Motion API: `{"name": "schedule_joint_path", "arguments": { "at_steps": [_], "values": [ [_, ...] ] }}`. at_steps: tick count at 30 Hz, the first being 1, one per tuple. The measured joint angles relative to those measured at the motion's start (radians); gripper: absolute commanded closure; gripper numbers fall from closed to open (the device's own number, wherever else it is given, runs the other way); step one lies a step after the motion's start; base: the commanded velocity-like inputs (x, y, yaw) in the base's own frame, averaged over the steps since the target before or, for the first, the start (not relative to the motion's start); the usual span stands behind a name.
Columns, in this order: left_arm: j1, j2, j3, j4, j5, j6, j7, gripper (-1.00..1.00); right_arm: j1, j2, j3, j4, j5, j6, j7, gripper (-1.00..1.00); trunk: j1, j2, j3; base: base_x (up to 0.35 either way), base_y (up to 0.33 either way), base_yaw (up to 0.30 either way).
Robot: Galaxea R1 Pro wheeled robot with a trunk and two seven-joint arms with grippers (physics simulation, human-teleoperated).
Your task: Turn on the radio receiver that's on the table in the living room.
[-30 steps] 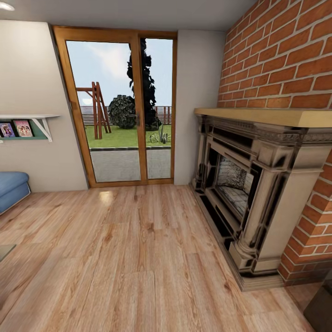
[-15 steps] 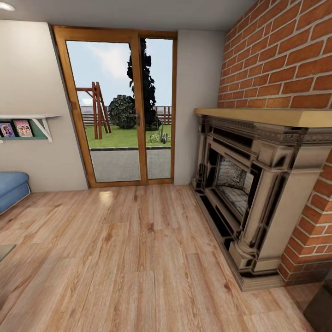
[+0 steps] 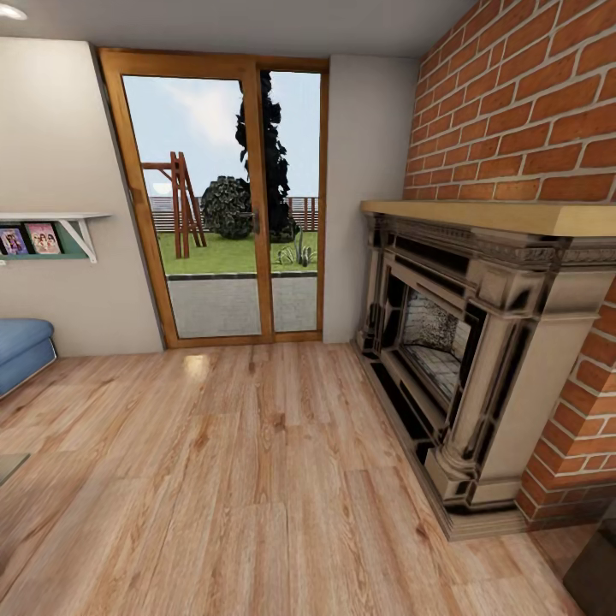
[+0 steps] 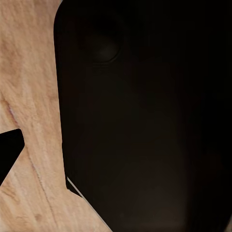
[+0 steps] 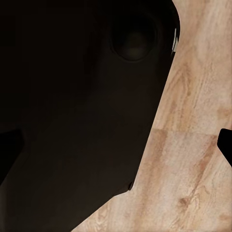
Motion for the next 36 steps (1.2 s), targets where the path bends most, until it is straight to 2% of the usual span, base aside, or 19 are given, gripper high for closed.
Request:
{"name": "schedule_joint_path", "arguments": {
  "at_steps": [36],
  "values": [
    [0.000,0.000,0.000,0.000,0.000,0.000,0.000,-1.00,0.000,0.000,0.000,0.000,0.000,0.000,0.000,-1.00,0.000,0.000,0.000,0.000,0.000,0.000]
  ]
}}
